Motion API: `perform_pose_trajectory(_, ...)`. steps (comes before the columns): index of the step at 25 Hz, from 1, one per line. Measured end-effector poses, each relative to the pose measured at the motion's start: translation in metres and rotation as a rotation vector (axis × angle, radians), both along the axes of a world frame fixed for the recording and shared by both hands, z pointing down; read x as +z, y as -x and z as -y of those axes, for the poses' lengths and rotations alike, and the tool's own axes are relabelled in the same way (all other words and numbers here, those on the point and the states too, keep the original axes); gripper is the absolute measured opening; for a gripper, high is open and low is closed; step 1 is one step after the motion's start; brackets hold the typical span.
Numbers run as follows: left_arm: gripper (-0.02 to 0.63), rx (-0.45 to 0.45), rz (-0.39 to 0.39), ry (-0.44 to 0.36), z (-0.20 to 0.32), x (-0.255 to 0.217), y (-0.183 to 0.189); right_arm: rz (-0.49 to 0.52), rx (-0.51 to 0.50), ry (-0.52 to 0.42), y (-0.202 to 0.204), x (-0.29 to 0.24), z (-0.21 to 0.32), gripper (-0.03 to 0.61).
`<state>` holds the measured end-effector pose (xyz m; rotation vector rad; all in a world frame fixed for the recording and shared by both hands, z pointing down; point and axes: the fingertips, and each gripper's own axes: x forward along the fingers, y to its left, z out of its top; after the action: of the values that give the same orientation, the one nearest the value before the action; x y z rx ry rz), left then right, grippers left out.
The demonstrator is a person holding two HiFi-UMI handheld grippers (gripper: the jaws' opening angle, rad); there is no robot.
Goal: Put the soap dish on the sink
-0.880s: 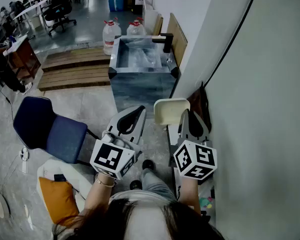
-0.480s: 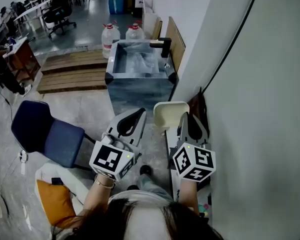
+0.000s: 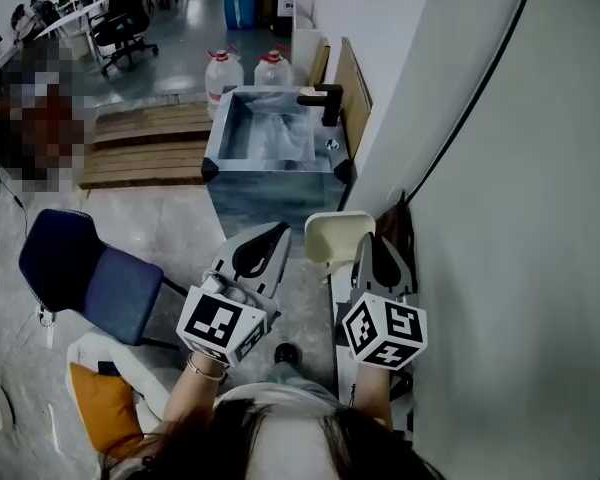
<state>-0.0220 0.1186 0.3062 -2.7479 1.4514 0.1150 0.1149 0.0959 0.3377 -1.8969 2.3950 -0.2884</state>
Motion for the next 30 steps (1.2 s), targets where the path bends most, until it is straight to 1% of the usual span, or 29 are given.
perform_pose_trajectory(5,0.008,-0.010,0.004,0.002,0.028,0.000,-0.012,0.001,-0.010,0.002,-0.011,0.000,0.029,0.038)
perform_pose_trajectory(12,0.008,-0.041,0.007,0.014,0.054,0.006,-0.019,0.001,-0.031,0.014,-0.019,0.007,0.062,0.038)
perform_pose_trajectory(20,0.008,-0.074,0.020,0.021,0.083,0.013,-0.016,0.004,-0.041,0.033,-0.022,0.020,0.097,0.038)
perform_pose_trajectory(30,0.008,-0.048,0.022,0.021,0.133,0.018,-0.016,-0.008,-0.016,0.044,-0.023,0.026,0.145,0.038)
